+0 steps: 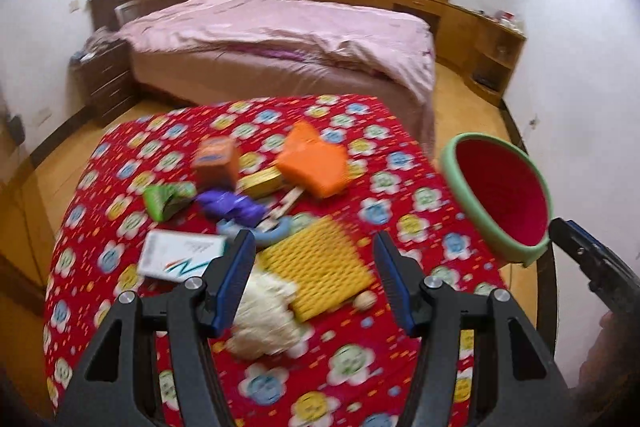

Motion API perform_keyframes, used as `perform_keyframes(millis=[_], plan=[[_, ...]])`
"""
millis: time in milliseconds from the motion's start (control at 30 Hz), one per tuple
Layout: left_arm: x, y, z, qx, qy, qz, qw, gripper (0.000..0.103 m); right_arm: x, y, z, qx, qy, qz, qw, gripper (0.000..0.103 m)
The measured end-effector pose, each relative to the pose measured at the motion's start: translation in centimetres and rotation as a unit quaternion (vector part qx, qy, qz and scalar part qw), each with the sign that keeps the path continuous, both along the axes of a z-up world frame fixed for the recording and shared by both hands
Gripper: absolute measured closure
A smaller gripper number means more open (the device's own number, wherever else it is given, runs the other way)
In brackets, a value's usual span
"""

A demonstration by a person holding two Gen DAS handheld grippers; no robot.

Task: Collect trash
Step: 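Grasp the second yellow foam net with the right gripper while the left grasps crumpled paper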

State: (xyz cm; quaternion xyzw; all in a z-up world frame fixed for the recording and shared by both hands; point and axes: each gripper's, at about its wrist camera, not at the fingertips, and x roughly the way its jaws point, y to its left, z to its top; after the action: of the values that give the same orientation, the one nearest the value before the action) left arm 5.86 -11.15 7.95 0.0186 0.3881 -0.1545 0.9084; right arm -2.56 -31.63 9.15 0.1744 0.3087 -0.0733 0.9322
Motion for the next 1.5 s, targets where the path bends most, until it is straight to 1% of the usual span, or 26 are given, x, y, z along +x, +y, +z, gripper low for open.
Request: perform_keyframes(millis=[133, 300, 500, 733, 900, 1000, 1067, 1100, 1200, 1367, 1500], plan=[[0.0, 2.1, -1.3, 0.005, 0.015, 0.025, 0.9996, 0.042, 0.1, 1.6, -0.3, 0.0, 0.002, 0.014, 1.0, 0.048], [0.2, 3.8, -3.2, 0.012, 0.035, 0.042, 0.9984, 0.042, 0.6, 3.4, -1.1, 0.001, 0.012, 0.028, 1.0, 0.048], [1.2, 4.9, -5.4, 0.008, 0.061, 0.054, 0.9966, 0.042, 1.3, 4.4, -2.5, 0.004, 0.032, 0.038, 0.999, 0.048], [1.5, 5.2, -6.6, -0.022, 0.074, 0.039, 0.9963, 0.042, 2.0, 4.9, -3.9, 0.008, 0.055, 0.039, 0.998, 0.048], [1.1, 4.6, -6.9, -0.049, 0.087, 0.009, 0.995, 0.042, 2.6, 5.4, -4.4, 0.009, 0.064, 0.044, 0.997, 0.048], [0.9, 3.9, -7.3, -0.052, 0.09, -0.009, 0.9945, 0.048, 2.9, 5.8, -4.7, 0.009, 0.066, 0.048, 0.997, 0.048], [0.8, 3.4, -7.5, -0.06, 0.095, -0.022, 0.9935, 0.056, 3.1, 6.0, -4.8, 0.009, 0.067, 0.051, 0.996, 0.048], [0.8, 3.2, -7.5, -0.064, 0.095, -0.027, 0.993, 0.062, 3.1, 6.1, -4.8, 0.01, 0.067, 0.052, 0.996, 0.048], [0.5, 2.7, -7.4, -0.069, 0.089, -0.041, 0.9928, 0.07, 3.3, 6.3, -4.8, 0.009, 0.068, 0.056, 0.996, 0.048], [0.2, 3.7, -5.8, -0.091, 0.071, -0.038, 0.9925, 0.073, 3.6, 6.8, -5.0, 0.011, 0.07, 0.065, 0.995, 0.048], [0.2, 5.2, -3.7, -0.091, 0.036, -0.016, 0.9951, 0.073, 4.4, 7.4, -5.3, 0.011, 0.075, 0.08, 0.994, 0.048]])
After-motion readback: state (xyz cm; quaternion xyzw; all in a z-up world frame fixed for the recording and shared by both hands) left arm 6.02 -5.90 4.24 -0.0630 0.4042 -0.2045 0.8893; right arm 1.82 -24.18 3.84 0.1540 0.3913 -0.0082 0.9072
